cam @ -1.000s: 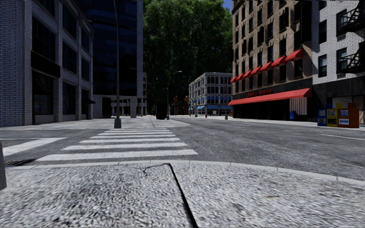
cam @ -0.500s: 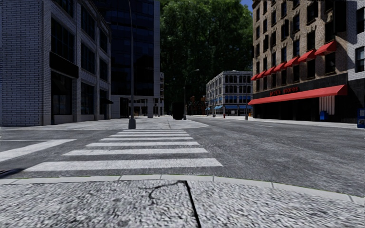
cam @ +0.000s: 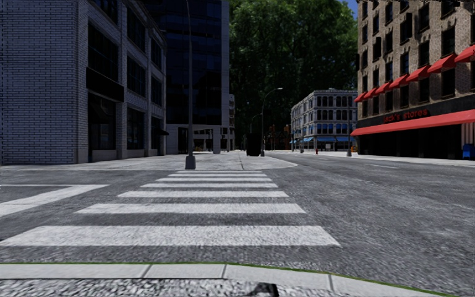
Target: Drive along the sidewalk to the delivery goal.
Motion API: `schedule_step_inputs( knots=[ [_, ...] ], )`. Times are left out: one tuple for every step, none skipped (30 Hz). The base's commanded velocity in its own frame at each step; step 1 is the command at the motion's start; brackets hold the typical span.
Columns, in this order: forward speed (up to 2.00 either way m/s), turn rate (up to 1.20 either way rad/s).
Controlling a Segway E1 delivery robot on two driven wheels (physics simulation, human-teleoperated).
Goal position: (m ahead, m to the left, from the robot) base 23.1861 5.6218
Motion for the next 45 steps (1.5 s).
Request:
schedule_step_inputs(
  knots=[
    [1.55, 0.00],
    [1.55, 0.00],
    [1.55, 0.00],
    [1.55, 0.00],
    [1.55, 0.00],
    [1.55, 0.00],
    [1.55, 0.00],
    [1.55, 0.00],
    [1.55, 0.00],
    [1.55, 0.00],
    [1.55, 0.00],
    [1.55, 0.00],
    [1.55, 0.00],
    [1.55, 0.00],
    [1.55, 0.00],
    [1.55, 0.00],
    [1.55, 0.00],
    [1.55, 0.00],
    [1.55, 0.00],
    [1.55, 0.00],
    [1.55, 0.00],
    [1.55, 0.00],
    [1.55, 0.00],
    [1.55, 0.00],
    [1.55, 0.00],
    [1.55, 0.00],
    [1.55, 0.00],
    [1.55, 0.00],
    [1.55, 0.00],
    [1.55, 0.00],
    [1.55, 0.00],
    [1.55, 0.00],
    [1.55, 0.00],
    [1.55, 0.00],
    [1.55, 0.00],
    [1.55, 0.00],
    [1.55, 0.00],
    [1.55, 0.00],
    [1.55, 0.00],
    [1.55, 0.00],
    [1.55, 0.00],
    [1.55, 0.00],
    [1.55, 0.00],
    [1.55, 0.00],
    [1.55, 0.00]
  ],
)
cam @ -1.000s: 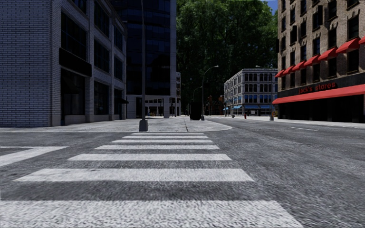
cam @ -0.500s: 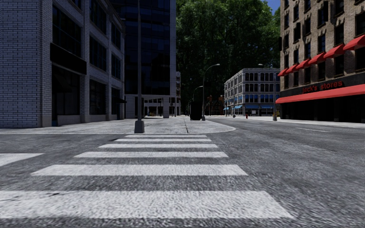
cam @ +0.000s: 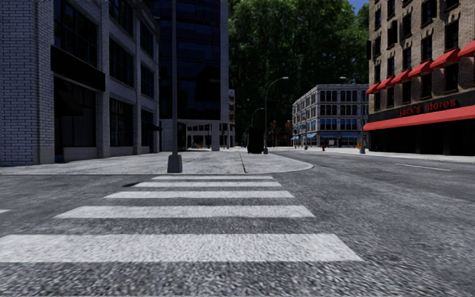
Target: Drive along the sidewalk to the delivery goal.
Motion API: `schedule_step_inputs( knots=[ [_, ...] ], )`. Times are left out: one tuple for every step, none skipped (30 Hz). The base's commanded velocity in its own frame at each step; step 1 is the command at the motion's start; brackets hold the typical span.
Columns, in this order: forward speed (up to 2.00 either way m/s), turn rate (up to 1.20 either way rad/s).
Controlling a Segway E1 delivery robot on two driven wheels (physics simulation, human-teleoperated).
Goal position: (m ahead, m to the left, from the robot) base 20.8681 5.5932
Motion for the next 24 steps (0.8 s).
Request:
schedule_step_inputs(
  knots=[
    [1.55, 0.00],
    [1.55, 0.00],
    [1.55, 0.00],
    [1.55, 0.00],
    [1.55, 0.00],
    [1.55, 0.00],
    [1.55, 0.00],
    [1.55, 0.00],
    [1.55, 0.00],
    [1.55, 0.00],
    [1.55, 0.00],
    [1.55, 0.00],
    [1.55, 0.00],
    [1.55, 0.00],
    [1.55, 0.00],
    [1.55, 0.00],
    [1.55, 0.00],
    [1.55, 0.00],
    [1.55, 0.00],
    [1.55, 0.00],
    [1.55, 0.00],
    [1.55, 0.00],
    [1.55, 0.00],
    [1.55, 0.00]
  ],
)
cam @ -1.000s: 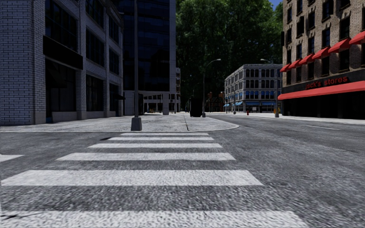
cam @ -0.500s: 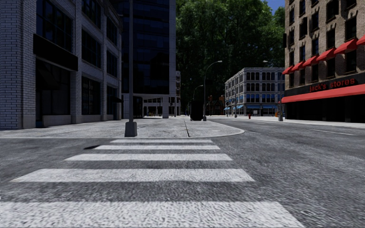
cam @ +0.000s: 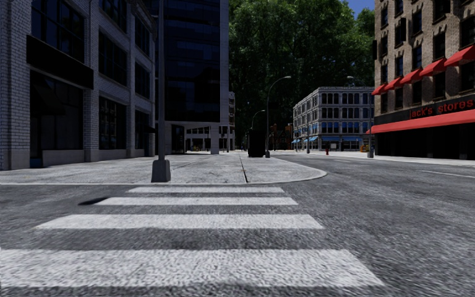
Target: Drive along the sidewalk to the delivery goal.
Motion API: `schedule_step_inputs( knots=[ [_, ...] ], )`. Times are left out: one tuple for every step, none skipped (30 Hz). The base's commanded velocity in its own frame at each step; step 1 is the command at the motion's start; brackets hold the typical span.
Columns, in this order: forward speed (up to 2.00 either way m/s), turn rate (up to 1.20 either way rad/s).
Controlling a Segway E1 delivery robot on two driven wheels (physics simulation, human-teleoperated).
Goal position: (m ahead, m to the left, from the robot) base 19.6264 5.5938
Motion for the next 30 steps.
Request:
schedule_step_inputs(
  knots=[
    [1.55, 0.00],
    [1.55, 0.00],
    [1.55, 0.00],
    [1.55, 0.00],
    [1.55, 0.00],
    [1.55, 0.00],
    [1.55, 0.00],
    [1.55, 0.00],
    [1.55, 0.00],
    [1.55, 0.00],
    [1.55, 0.00],
    [1.55, 0.00],
    [1.55, 0.00],
    [1.55, 0.00],
    [1.55, 0.00],
    [1.55, 0.00],
    [1.55, 0.00],
    [1.55, 0.00],
    [1.55, 0.00],
    [1.55, 0.00],
    [1.55, 0.00],
    [1.55, 0.00],
    [1.55, 0.00],
    [1.55, 0.00],
    [1.55, 0.00],
    [1.55, 0.00],
    [1.55, 0.00],
    [1.55, 0.00],
    [1.55, 0.00],
    [1.55, 0.00]
  ],
)
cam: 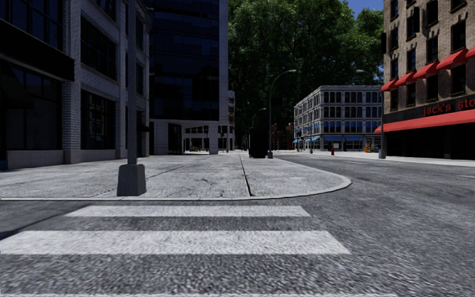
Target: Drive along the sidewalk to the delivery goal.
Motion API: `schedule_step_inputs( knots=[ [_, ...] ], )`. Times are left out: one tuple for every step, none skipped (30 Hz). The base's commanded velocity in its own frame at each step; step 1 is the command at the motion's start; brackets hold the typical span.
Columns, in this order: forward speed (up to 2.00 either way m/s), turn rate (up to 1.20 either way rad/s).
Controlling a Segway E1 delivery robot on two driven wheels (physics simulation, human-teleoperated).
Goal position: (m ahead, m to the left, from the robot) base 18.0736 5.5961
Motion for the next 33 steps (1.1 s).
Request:
schedule_step_inputs(
  knots=[
    [1.55, 0.00],
    [1.55, 0.00],
    [1.55, 0.00],
    [1.55, 0.00],
    [1.55, 0.00],
    [1.55, 0.00],
    [1.55, 0.00],
    [1.55, 0.00],
    [1.55, 0.00],
    [1.55, 0.00],
    [1.55, 0.00],
    [1.55, 0.00],
    [1.55, 0.00],
    [1.55, 0.00],
    [1.55, 0.00],
    [1.55, 0.00],
    [1.55, 0.00],
    [1.55, 0.00],
    [1.55, 0.00],
    [1.55, 0.00],
    [1.55, 0.00],
    [1.55, 0.00],
    [1.55, 0.00],
    [1.55, 0.00],
    [1.55, 0.00],
    [1.55, 0.00],
    [1.55, 0.00],
    [1.55, 0.00],
    [1.55, 0.00],
    [1.55, 0.00],
    [1.55, 0.05],
    [1.55, 0.08],
    [1.55, 0.08]
  ],
)
